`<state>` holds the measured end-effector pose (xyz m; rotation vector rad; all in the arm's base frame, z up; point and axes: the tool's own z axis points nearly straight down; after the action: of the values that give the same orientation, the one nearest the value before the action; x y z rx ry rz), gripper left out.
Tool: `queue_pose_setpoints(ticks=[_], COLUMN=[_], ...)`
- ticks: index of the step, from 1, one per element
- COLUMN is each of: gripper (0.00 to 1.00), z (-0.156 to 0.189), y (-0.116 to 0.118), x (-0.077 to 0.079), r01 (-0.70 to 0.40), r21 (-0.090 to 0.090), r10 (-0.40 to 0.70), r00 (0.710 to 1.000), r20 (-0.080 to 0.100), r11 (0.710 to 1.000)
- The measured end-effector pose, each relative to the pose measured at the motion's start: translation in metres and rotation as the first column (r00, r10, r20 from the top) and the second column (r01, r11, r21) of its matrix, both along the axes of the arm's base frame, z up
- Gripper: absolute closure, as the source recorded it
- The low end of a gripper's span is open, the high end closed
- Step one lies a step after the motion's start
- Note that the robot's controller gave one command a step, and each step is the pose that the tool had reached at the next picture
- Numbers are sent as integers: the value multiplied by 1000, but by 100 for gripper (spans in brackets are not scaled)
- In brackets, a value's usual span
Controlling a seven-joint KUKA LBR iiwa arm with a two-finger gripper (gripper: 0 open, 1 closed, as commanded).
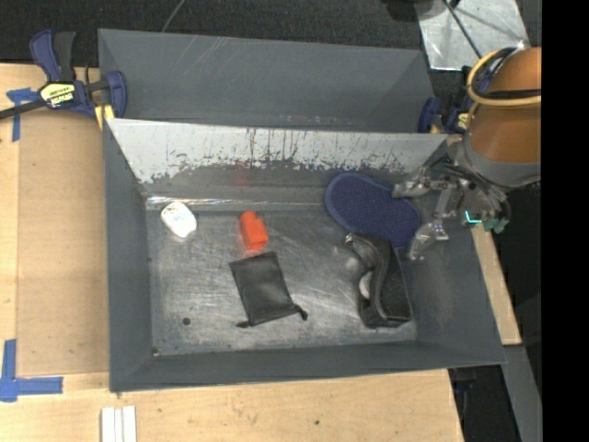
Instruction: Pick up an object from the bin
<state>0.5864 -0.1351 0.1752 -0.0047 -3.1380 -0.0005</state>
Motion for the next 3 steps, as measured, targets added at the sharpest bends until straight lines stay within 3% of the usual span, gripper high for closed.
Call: queue_pose_setpoints(ticks=[1,2,3], gripper=[0,100,0], z=[-58,-61,-62], y=[1,0,2], x=[-6,-5,-6], r01=[-33,-33,-35], r21=[-7,-10,-7], r10=[33,33,35], r00=[999,999,999], r20=[26,30,25], r11=[999,999,999])
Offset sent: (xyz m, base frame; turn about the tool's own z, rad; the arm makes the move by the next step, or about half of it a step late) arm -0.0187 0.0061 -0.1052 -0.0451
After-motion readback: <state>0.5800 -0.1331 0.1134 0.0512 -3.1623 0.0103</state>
